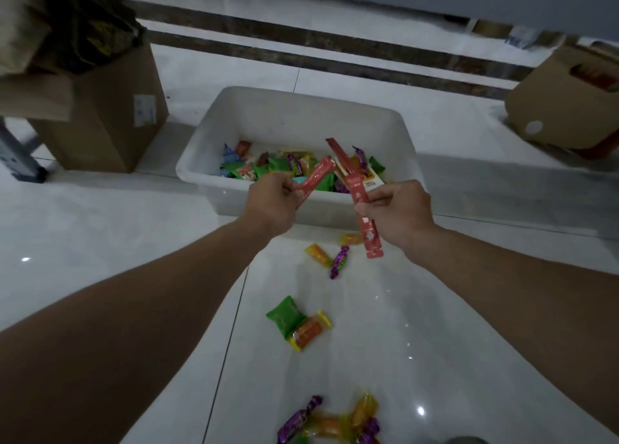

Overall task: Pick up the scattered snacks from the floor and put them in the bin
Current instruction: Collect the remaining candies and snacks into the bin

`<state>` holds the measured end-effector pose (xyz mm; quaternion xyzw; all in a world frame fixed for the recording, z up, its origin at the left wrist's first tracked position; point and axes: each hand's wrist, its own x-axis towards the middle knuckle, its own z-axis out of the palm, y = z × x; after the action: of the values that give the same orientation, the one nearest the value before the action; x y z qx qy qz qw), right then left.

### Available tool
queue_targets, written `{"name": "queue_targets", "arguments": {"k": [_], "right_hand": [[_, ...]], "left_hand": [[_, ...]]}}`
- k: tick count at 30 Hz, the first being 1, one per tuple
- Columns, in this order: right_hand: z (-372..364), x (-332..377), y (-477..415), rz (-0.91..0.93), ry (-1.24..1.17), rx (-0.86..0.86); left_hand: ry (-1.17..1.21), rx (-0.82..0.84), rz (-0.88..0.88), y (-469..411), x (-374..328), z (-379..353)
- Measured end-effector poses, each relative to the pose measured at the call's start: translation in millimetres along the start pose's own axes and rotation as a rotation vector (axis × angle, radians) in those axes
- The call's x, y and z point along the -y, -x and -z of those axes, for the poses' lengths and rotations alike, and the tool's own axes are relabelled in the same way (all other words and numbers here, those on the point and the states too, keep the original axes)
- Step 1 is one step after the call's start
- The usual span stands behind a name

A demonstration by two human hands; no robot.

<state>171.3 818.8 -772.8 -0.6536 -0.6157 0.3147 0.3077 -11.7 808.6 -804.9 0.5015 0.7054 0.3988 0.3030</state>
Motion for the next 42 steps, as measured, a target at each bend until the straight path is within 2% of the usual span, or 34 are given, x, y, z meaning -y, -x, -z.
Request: {"name": "queue_targets", "arguments": {"k": [8, 19, 23, 28, 33, 42], "right_hand": [[-2, 37, -36, 0.005, -0.144, -0.059], [-41, 32, -119, -0.014, -0.201, 0.015], [-62, 32, -146, -0.048, -0.264, 0.044], [-91, 25, -173, -0.099, -0.286, 0.048], [-94, 17, -166, 0.058, -0.037, 0.020], [-66, 28, -104, 0.294, 0.057, 0.156]], "left_hand": [[0.239, -0.127, 0.042, -34, -39, 21], [0.310, -0.313, 0.261, -122, -11, 8], [0.198, -0.364, 0.234, -143, 9, -4], [-0.029, -0.263, 0.074, -132, 27, -12], [-0.145, -0.202, -0.023, -119, 24, 1], [-0.167, -0.233, 0.002, -59, 22, 31]]}}
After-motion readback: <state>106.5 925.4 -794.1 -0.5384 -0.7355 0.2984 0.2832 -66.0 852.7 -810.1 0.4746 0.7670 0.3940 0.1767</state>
